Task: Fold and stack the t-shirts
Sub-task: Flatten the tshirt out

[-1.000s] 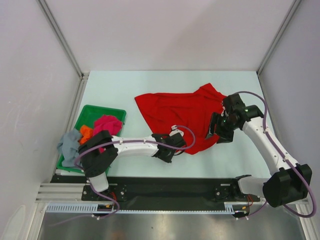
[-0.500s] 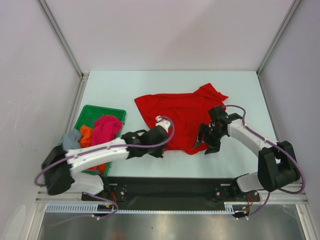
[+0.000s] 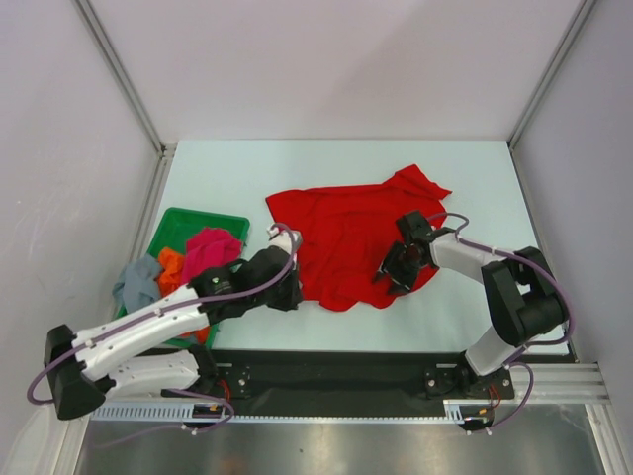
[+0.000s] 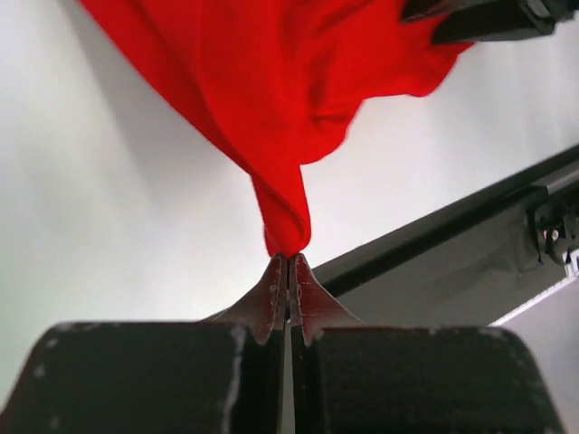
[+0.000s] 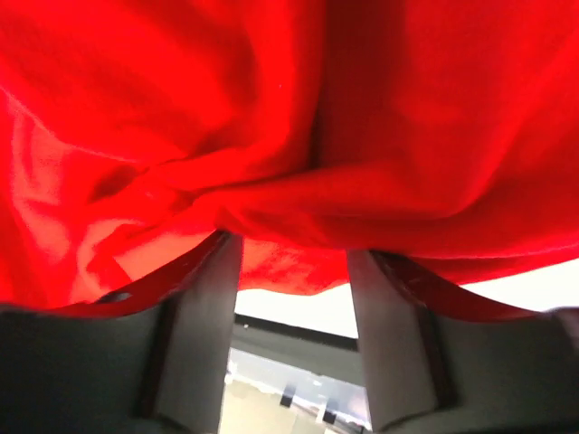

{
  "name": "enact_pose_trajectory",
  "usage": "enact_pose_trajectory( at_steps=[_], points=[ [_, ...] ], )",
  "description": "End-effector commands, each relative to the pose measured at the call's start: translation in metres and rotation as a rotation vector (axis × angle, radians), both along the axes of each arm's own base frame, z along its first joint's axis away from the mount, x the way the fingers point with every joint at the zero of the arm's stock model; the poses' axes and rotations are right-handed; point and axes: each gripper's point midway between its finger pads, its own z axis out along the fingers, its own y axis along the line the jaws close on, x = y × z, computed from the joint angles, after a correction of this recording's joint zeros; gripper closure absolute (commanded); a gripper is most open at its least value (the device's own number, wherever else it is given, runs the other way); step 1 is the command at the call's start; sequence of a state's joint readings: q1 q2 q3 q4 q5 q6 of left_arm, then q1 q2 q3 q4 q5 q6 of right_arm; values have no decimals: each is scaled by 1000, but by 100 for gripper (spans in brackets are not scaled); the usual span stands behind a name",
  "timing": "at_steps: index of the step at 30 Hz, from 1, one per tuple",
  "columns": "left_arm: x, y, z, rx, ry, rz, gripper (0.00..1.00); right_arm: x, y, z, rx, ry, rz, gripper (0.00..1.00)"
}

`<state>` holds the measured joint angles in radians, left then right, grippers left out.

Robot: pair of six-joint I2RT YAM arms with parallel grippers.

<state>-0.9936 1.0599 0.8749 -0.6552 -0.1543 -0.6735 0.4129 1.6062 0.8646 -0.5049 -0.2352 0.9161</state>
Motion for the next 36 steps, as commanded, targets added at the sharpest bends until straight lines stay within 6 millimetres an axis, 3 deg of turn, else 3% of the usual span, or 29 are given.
enact_pose_trajectory(
  at_steps=[1, 6, 7, 10, 13, 14, 15, 17, 19, 20, 21, 23, 24, 25, 27, 30, 32, 36],
  points=[
    [5, 38, 31, -3, -57, 157, 99, 13, -11, -7, -67, -41, -51, 48],
    [9, 88, 50, 29, -145, 325, 100, 26, -45, -17, -168, -55, -43, 56],
    [6, 97, 48, 53, -137, 345, 100, 28, -53, -21, -186, -40, -40, 67],
    [3, 102, 51, 49, -143, 341, 100, 38, -50, -5, -153, -55, 52, 100],
    [1, 104, 51, 39, -141, 344, 100, 49, -52, 30, -162, -112, 115, 100],
    [0, 104, 49, 36, -138, 341, 100, 56, -60, 39, -164, -142, 116, 98],
    [-2, 105, 44, 46, -130, 337, 100, 65, -65, 48, -171, -168, 161, 74],
    [-4, 105, 41, 35, -119, 340, 100, 53, -86, 45, -239, -80, 189, 38],
    [-6, 102, 40, 20, -111, 328, 100, 47, -103, 50, -348, -86, 244, 23],
    [-7, 102, 40, 16, -110, 328, 100, 45, -109, 54, -396, -100, 253, 22],
    [-7, 102, 43, 9, -112, 328, 100, 38, -101, 66, -393, -146, 283, 20],
    [-6, 100, 44, 20, -116, 314, 100, 16, -90, 63, -353, -130, 315, 21],
    [-5, 100, 46, 18, -119, 314, 100, 2, -66, 70, -244, -148, 354, 21],
    [-4, 99, 46, 25, -121, 308, 100, -19, -57, 58, -192, -97, 353, 22],
    [-2, 94, 49, 19, -119, 301, 100, -36, -30, 66, -82, -150, 378, 32],
    [-2, 86, 50, 5, -113, 276, 100, -57, -27, 53, -78, -148, 356, 41],
    [-1, 83, 51, 3, -111, 270, 100, -72, -31, 38, -72, -113, 342, 42],
    [1, 79, 56, 4, -110, 257, 100, -76, -24, 26, -33, -148, 386, 38]
  ],
)
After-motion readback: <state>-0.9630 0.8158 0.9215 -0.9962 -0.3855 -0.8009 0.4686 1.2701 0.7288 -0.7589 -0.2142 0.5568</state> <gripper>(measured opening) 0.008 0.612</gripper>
